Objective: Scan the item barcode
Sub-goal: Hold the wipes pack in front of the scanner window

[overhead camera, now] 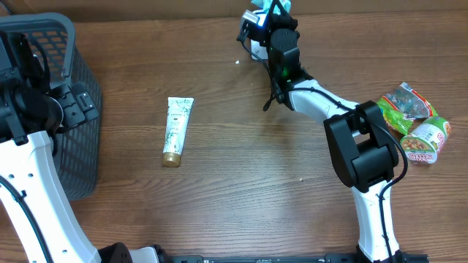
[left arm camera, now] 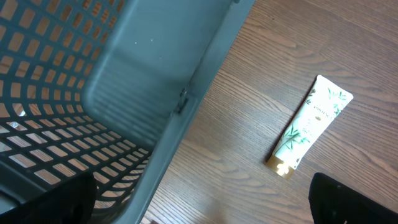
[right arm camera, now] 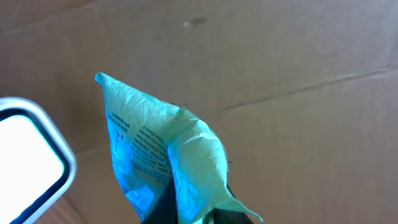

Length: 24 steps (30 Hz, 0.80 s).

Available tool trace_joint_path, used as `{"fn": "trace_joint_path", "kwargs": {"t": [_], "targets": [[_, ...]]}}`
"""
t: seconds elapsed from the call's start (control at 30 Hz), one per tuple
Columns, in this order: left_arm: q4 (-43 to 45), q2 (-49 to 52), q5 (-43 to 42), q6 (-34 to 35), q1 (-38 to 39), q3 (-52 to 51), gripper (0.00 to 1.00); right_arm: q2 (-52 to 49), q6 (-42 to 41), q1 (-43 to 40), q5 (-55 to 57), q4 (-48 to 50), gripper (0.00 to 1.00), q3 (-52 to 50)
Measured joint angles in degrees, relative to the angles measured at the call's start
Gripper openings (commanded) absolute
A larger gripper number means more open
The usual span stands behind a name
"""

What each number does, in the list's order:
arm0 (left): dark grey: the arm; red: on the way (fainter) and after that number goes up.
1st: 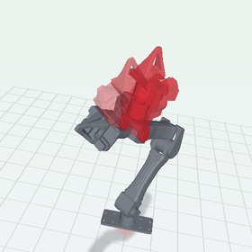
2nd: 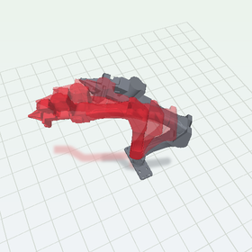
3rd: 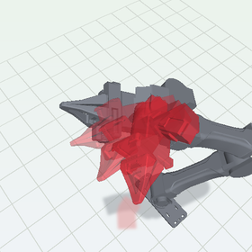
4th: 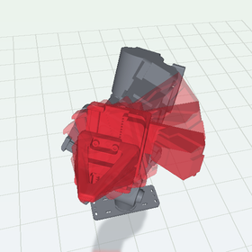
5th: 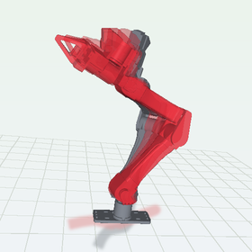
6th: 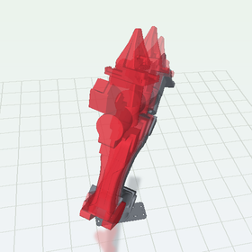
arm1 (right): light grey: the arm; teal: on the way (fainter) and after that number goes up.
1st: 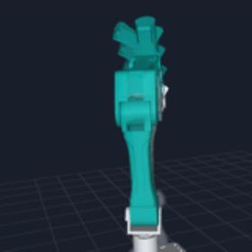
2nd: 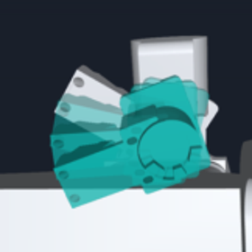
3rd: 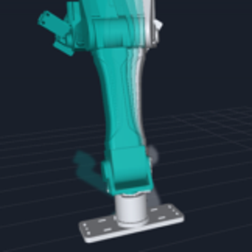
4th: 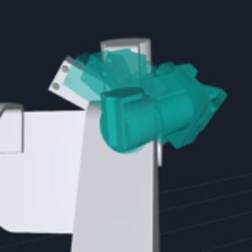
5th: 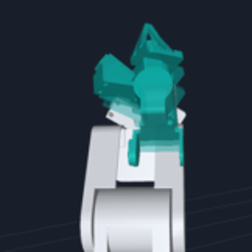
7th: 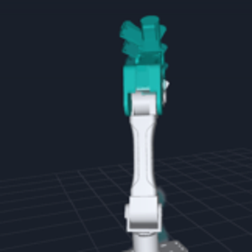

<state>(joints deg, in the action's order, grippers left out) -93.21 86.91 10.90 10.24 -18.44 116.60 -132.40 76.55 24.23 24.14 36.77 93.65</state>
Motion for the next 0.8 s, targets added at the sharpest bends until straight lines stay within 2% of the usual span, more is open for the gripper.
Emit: {"fn": "trace_joint_path", "kwargs": {"t": [0.3, 0.8], "targets": [[-0.02, 0.0, 0.0, 0.0, 0.0, 0.0, 1.0, -0.11, -0.04, -1.4, -1.55, -6.19, 0.04, 1.2], [0.0, 0.0, 0.0, 0.0, 0.0, 0.0, 1.0, -0.28, 1.4, -2.84, -4.55, -8.28, 0.04, 1.2]]}}
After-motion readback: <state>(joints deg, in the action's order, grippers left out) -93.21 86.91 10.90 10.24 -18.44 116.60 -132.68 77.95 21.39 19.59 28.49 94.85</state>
